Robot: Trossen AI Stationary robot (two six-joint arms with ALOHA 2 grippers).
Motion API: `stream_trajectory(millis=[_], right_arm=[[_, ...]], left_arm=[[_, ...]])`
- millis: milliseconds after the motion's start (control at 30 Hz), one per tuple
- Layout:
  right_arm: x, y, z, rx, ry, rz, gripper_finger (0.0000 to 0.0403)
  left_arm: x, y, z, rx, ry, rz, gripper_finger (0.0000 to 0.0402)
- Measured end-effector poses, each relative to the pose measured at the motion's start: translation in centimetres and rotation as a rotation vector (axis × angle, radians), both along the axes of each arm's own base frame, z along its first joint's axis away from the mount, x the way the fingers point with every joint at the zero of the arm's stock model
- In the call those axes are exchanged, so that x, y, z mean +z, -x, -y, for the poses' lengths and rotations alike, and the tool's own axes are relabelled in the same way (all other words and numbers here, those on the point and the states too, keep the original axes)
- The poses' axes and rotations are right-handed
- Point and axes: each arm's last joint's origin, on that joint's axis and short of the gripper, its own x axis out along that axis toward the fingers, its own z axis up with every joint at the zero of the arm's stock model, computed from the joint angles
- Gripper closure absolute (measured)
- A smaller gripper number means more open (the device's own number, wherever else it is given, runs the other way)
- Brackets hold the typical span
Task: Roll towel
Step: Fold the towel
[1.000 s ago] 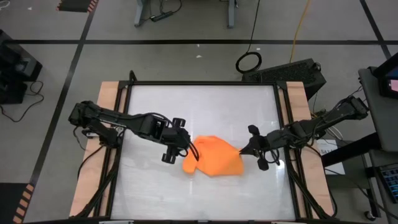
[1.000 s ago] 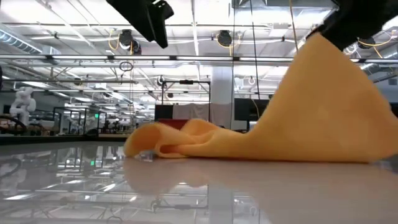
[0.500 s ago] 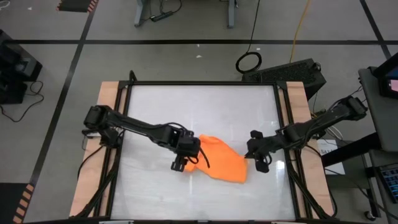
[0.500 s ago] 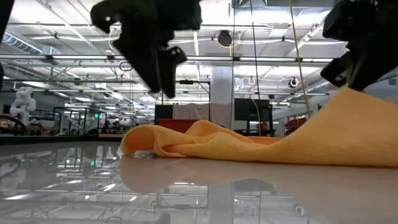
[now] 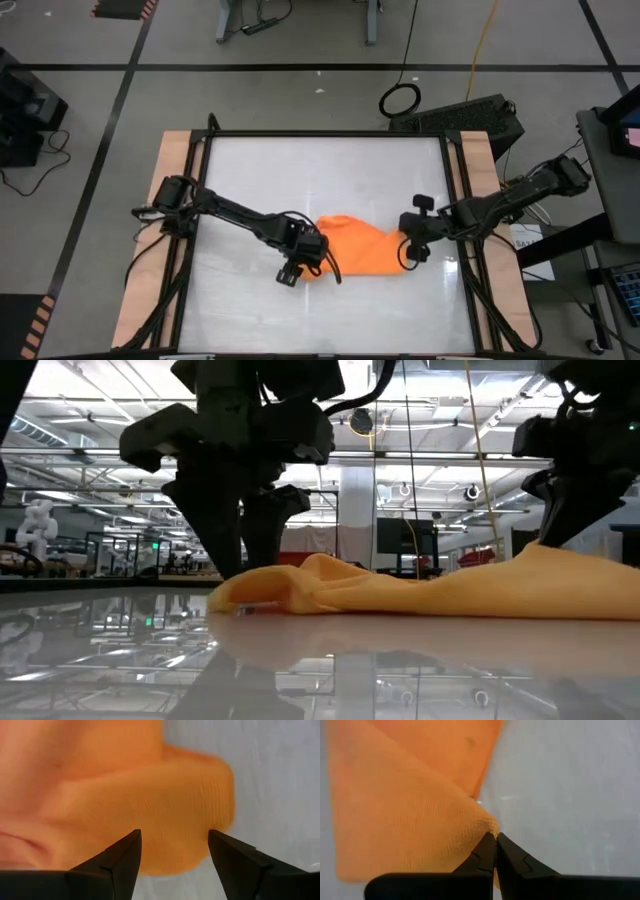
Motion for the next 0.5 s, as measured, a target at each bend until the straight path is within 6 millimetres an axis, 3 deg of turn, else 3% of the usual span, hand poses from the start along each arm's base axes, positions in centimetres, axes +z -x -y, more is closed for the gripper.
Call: stream_trajectory(millis=[200, 500], right_arm=[[0.0, -0.2, 0.8, -0.049, 0.001, -0.001, 0.0403], [0.0, -0.3, 1.4, -0.087, 0.003, 0.004, 0.0403]], left_arm=[[-0.1, -0.1, 0.4, -0.015, 0.04, 0.006, 0.0168], [-0.6, 0.1, 3.6, -0.065, 0.027, 0.043, 0.0198]])
